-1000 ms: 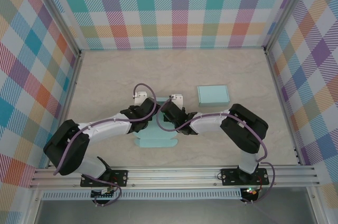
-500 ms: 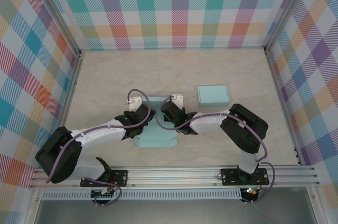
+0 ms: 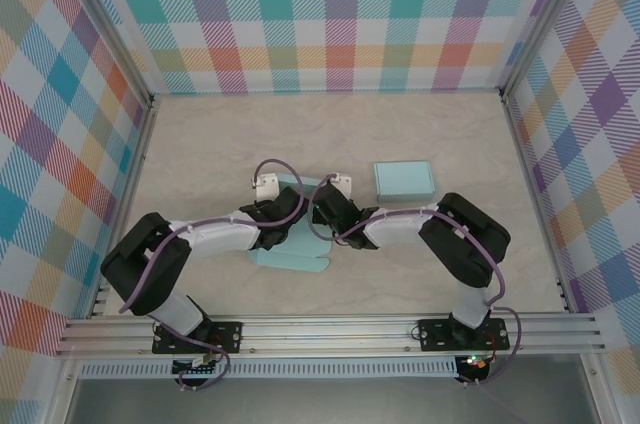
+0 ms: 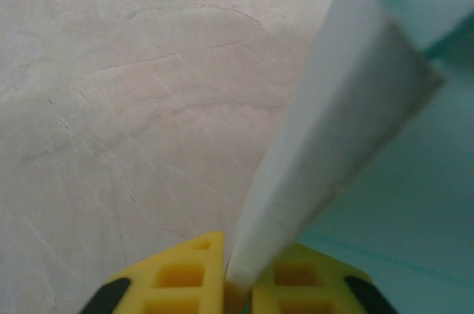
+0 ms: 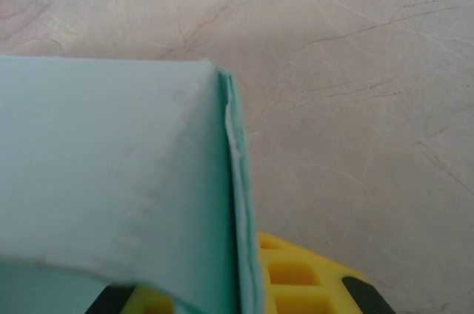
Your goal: Fold the paper box
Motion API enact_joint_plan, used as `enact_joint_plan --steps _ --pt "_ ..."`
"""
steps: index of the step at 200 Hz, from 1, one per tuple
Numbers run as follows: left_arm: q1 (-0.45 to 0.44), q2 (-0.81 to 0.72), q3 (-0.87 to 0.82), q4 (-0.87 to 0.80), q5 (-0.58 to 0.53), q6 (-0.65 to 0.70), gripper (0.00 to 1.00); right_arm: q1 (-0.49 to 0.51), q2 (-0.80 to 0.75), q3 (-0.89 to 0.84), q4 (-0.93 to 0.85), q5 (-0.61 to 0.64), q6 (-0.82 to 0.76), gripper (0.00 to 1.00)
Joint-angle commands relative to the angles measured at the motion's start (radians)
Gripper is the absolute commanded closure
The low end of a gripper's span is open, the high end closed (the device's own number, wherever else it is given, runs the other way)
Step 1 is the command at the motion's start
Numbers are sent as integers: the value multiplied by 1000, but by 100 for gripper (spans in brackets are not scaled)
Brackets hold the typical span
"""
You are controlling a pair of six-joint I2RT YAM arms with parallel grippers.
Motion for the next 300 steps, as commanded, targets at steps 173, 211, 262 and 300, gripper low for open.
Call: enact_joint_plan --steps 173,211,262,300 --pt "-26 -574 -15 -301 269 -65 0 -19 -102 193 -739 -132 -96 100" --pt "-21 -671 -29 -373 144 -91 0 -59 -74 284 -958 -296 -250 100" --pt "-19 -665 -34 -360 157 -90 0 -93 70 396 -1125 -285 -374 100" --pt "-18 -664 -23 -361 150 -76 0 -98 227 510 -1174 -183 -397 100"
